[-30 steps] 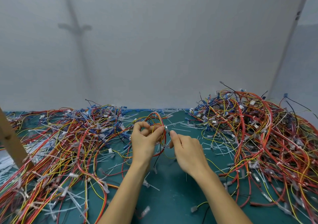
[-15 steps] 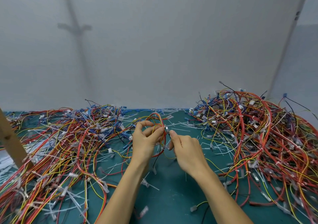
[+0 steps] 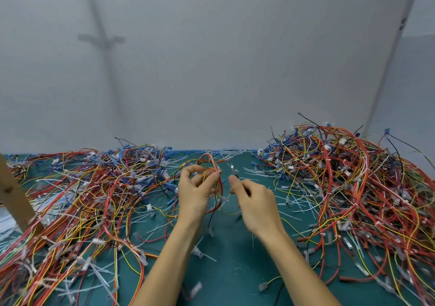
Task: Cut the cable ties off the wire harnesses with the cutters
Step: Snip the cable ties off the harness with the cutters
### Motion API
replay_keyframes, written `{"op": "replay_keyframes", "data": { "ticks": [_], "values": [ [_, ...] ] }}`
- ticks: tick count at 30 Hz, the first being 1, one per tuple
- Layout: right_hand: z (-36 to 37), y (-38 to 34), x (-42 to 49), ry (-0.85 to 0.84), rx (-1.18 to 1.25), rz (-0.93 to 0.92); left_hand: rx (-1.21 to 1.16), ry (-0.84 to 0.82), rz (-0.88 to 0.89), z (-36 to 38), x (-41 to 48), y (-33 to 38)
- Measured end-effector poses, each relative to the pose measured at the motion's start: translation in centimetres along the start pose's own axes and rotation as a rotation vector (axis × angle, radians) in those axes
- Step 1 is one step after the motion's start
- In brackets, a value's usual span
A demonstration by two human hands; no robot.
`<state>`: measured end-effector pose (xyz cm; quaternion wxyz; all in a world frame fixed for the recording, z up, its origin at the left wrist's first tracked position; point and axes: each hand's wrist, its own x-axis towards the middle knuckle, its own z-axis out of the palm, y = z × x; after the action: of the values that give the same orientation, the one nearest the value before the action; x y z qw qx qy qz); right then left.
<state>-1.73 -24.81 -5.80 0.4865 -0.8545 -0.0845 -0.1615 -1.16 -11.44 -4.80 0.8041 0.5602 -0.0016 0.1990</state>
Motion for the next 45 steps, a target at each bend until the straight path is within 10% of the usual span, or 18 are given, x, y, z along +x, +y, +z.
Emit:
{"op": "replay_keyframes", "data": {
  "ticks": [22, 35, 45],
  "values": [
    [-1.0, -1.2, 0.4, 0.07, 0.742, 0.205, 0.118, -0.399, 0.0, -0.7, -0.8, 1.4],
    [-1.2, -0.8, 0.8, 0.017, 0.857, 0.322, 0.036, -0.156, -0.029, -0.5, -0.3, 1.2],
    [-1.2, -0.9, 0.7, 0.061, 0.877, 0.281, 0.595, -0.284, 0.3, 0.1, -1.4, 0.3]
  ]
}}
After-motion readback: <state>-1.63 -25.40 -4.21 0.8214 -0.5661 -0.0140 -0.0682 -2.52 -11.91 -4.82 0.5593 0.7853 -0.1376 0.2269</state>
